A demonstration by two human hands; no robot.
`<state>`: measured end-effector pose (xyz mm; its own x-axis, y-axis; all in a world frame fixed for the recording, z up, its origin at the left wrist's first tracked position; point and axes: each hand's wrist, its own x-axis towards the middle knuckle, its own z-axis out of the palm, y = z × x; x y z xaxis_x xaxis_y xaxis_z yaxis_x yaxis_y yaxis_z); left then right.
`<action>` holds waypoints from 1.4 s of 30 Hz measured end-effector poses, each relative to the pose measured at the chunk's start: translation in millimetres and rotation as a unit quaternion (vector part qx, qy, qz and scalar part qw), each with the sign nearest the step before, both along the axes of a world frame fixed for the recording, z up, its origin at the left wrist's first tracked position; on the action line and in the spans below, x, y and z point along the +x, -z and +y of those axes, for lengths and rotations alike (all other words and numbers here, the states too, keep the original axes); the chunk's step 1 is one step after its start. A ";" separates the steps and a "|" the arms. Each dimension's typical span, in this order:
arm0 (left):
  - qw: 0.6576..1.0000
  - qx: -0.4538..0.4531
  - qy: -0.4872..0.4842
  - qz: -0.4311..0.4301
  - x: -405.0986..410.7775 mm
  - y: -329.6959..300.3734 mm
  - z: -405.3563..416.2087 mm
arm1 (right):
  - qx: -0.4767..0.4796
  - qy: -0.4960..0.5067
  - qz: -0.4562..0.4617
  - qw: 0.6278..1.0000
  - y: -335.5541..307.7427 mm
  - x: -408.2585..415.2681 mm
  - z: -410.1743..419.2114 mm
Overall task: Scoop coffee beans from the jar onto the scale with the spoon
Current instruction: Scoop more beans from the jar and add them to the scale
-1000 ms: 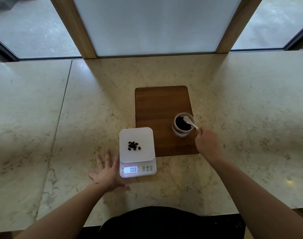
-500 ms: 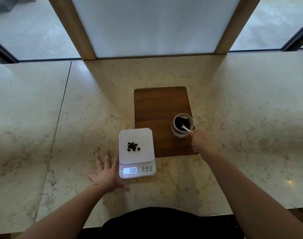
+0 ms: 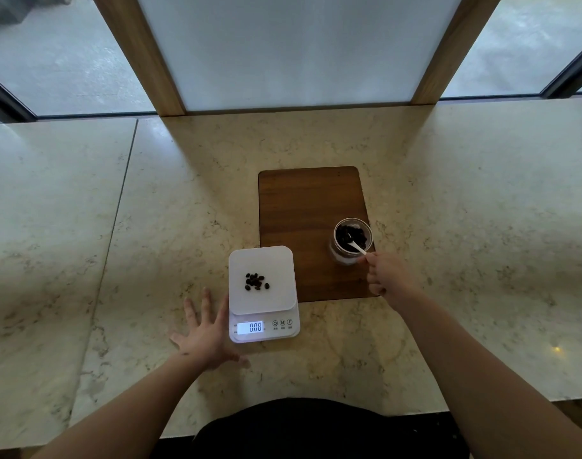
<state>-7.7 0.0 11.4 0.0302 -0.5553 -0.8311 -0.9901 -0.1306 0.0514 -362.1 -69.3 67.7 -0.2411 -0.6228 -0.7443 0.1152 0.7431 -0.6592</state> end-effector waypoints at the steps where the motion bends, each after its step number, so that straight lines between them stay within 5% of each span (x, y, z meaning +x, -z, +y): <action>1: 1.000 0.000 0.000 -0.001 -0.3 -0.4 -0.1 | 0.001 0.003 -0.010 1.000 1.1 -1.1 0.3; 42: 1.000 -0.009 -0.006 -0.001 1.3 4.0 -0.3 | -0.020 0.039 -0.050 0.998 -0.3 -14.1 7.6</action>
